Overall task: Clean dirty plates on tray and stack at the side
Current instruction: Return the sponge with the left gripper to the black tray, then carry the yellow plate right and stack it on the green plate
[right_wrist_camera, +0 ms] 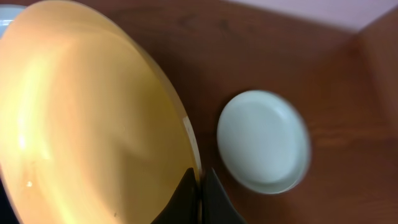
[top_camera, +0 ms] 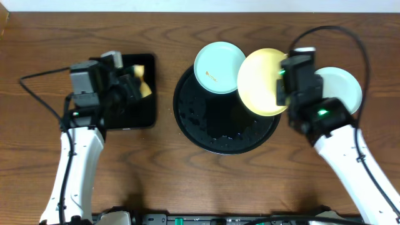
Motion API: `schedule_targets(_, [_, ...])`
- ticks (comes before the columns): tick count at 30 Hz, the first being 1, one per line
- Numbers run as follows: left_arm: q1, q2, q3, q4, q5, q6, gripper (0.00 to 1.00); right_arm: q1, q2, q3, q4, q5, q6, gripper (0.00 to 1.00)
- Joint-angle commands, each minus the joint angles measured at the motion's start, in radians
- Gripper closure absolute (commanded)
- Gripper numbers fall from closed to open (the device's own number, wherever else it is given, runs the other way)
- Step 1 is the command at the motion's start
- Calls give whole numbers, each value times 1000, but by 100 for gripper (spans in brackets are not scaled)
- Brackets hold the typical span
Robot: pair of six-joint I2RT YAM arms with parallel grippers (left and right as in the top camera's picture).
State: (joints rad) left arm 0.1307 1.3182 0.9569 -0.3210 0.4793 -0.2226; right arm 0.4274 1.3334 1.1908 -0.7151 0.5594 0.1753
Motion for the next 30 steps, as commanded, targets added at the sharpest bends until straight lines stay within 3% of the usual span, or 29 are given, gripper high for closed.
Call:
schedule_targets(1, [43, 13, 5, -26, 8, -4, 92, 146, -3, 11, 5, 376, -103, 99])
schedule_targets(7, [50, 34, 5, -31, 8, -5, 92, 388, 52, 10, 39, 748, -126, 98])
schedule_targets(15, [50, 34, 4, -34, 8, -5, 92, 509, 200, 10, 106, 1002, -131, 99])
schedule_targets(19, [50, 34, 4, -37, 8, -5, 92, 499, 229, 10, 126, 850, -132, 99])
schedule_targets(21, [50, 34, 4, -38, 8, -5, 92, 468, 195, 21, 126, 647, -116, 99])
schedule_targets(24, [50, 34, 4, -40, 8, -5, 92, 405, 134, 33, 119, 492, -92, 99])
schedule_targets(30, [50, 34, 4, -50, 8, -5, 93, 107, -14, 34, 59, 49, -39, 99])
